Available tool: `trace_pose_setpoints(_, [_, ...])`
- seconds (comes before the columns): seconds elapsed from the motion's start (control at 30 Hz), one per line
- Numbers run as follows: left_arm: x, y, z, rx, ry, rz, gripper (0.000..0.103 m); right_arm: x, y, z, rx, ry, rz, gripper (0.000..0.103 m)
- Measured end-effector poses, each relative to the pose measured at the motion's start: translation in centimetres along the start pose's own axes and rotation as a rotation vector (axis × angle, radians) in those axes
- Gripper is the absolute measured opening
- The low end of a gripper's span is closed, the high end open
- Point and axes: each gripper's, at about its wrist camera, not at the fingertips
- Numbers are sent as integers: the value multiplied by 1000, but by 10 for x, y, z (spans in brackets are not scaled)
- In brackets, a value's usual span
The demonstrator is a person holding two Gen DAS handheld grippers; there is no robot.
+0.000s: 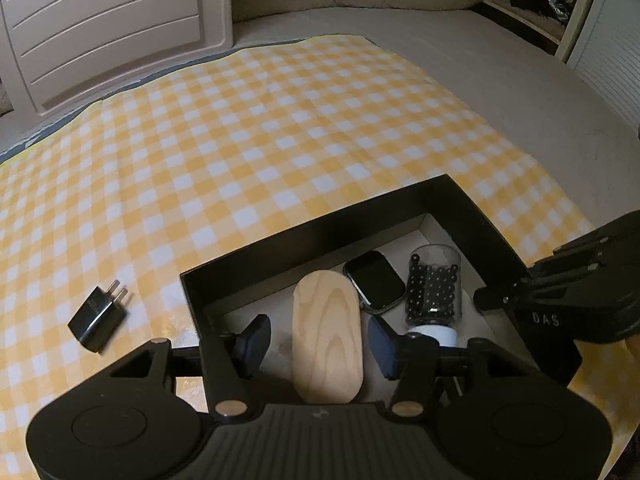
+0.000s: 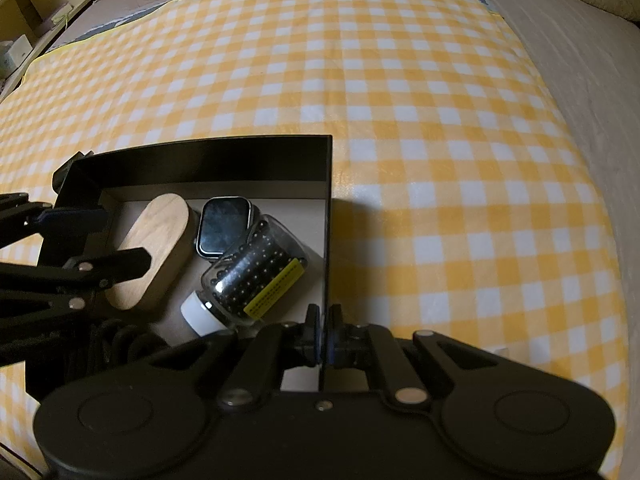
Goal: Organize rigid objects
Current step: 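Carry the wooden block into the black box and open the left gripper, then withdraw the left gripper from the box toward the mint-green case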
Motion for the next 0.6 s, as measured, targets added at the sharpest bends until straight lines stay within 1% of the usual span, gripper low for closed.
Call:
trace_pose_setpoints(0.13, [1, -2, -5, 6, -2, -6, 55, 0, 0, 0, 0, 1, 3, 4])
trace_pose_setpoints(0.33, [0, -3, -24, -20, 6, -26, 55, 0, 0, 0, 0, 1, 1, 4])
trace_pose_setpoints(0.43, [-2, -3, -34, -33, 30, -28, 55, 0, 0, 0, 0, 1, 0, 4])
trace_pose_setpoints(0.6, [-4, -8, -48, -54, 79, -35, 60, 0, 0, 0, -1, 2, 0, 4])
Point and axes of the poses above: each gripper's, at about its wrist camera, not at the fingertips, and z roughly the way its jaws point, x to its left, y to its top, and after that the axes turned 1 degree about y, right-handed
